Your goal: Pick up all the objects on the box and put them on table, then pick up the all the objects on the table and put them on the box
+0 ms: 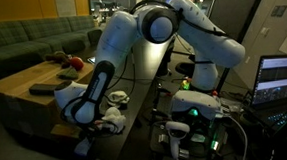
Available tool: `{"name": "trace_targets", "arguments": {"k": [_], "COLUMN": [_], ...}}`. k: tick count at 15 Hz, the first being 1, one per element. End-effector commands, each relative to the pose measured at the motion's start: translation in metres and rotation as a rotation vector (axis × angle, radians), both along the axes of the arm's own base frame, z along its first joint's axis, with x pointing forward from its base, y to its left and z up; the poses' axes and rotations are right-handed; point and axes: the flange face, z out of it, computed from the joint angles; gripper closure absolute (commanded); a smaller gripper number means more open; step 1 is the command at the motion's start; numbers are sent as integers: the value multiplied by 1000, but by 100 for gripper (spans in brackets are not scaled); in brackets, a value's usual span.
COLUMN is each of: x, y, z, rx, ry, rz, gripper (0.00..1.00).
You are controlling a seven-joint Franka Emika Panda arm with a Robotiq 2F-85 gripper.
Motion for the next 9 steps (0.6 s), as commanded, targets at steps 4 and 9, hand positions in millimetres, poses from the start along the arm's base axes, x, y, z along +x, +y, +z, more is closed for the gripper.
{"name": "trace_targets", "arguments": {"k": [4,9], "x": [0,-3], "y": [4,10], "z": [22,23], "rx": [-28,-29], "ry": [8,10], "rz": [35,50], "gripper": [96,97]}}
